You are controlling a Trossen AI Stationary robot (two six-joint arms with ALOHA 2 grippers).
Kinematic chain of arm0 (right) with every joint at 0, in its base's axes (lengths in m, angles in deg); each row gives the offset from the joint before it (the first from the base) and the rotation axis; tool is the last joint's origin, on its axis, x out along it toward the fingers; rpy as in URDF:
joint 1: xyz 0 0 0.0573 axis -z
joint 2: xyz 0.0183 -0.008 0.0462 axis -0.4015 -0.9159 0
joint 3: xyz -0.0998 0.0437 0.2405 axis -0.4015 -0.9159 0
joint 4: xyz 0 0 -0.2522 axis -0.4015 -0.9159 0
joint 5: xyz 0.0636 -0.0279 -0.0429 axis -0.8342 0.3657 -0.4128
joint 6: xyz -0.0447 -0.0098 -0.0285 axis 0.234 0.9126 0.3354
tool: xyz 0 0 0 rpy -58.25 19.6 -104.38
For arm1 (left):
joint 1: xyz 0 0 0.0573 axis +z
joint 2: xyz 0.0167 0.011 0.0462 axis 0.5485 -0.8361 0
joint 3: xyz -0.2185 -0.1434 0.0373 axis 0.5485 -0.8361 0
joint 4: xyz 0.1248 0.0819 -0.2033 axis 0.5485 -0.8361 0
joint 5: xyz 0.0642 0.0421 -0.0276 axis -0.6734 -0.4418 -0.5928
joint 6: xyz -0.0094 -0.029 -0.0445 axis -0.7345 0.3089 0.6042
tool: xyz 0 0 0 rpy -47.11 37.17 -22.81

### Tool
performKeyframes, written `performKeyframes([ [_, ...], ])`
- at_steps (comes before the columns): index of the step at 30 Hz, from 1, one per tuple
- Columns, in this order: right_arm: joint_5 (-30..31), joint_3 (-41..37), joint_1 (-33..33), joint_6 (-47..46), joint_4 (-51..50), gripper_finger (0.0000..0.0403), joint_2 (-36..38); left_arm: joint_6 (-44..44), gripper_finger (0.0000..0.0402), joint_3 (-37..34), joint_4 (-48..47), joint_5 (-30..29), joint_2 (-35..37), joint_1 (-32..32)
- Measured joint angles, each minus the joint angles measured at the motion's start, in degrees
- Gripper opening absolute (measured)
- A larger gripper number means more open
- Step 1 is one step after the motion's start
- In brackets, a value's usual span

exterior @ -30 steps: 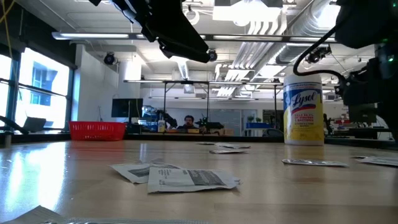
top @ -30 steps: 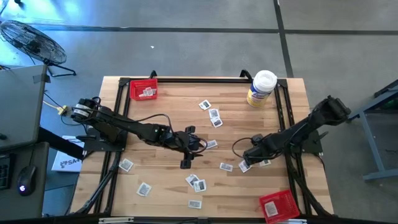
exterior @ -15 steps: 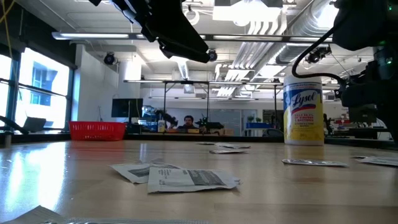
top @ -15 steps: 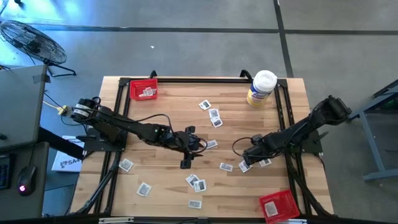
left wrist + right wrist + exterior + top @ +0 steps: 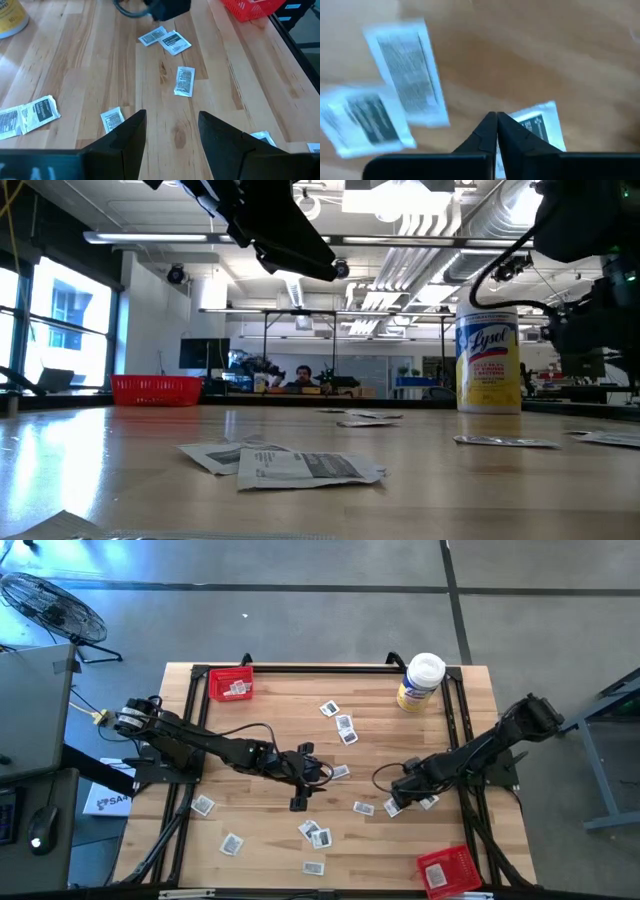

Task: Pick & Place First Aid Supplies
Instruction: Put the white and gray towelette pack into the bottom red bin

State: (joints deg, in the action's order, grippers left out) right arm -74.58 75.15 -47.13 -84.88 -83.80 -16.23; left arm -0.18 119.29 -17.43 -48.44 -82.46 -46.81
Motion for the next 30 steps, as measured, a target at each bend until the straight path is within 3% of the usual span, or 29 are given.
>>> performKeyframes([
  [6, -2.0, 10.2, -5.2, 2.7, -7.0, 0.0002, 0.1, 0.0, 0.0178, 0.0, 0.0, 0.0, 0.0, 0.0],
  [15, -7.2, 24.5, -23.4, -3.7, -5.0, 0.0001, 0.1, 0.5, 0.0178, 0.0, -0.5, 1.0, 0.0, 0.0],
  [18, -6.7, 24.9, -30.3, -4.4, -0.3, 0.0001, 0.1, 0.9, 0.0178, 0.0, -0.5, 1.8, 0.0, 0.0],
  [22, -0.7, 21.6, -36.8, -7.6, 6.8, 0.0002, 0.1, 0.9, 0.0178, 0.0, -0.4, 1.8, 0.0, 0.0],
  [24, 1.2, 18.9, -38.2, -9.8, 9.3, 0.0004, 0.1, 0.9, 0.0178, 0.0, -0.4, 1.8, 0.0, 0.0],
  [30, -1.0, 12.2, -38.0, -11.1, 16.5, 0.0007, 0.1, 1.1, 0.0179, 0.0, -0.3, 1.8, 0.0, 0.0],
])
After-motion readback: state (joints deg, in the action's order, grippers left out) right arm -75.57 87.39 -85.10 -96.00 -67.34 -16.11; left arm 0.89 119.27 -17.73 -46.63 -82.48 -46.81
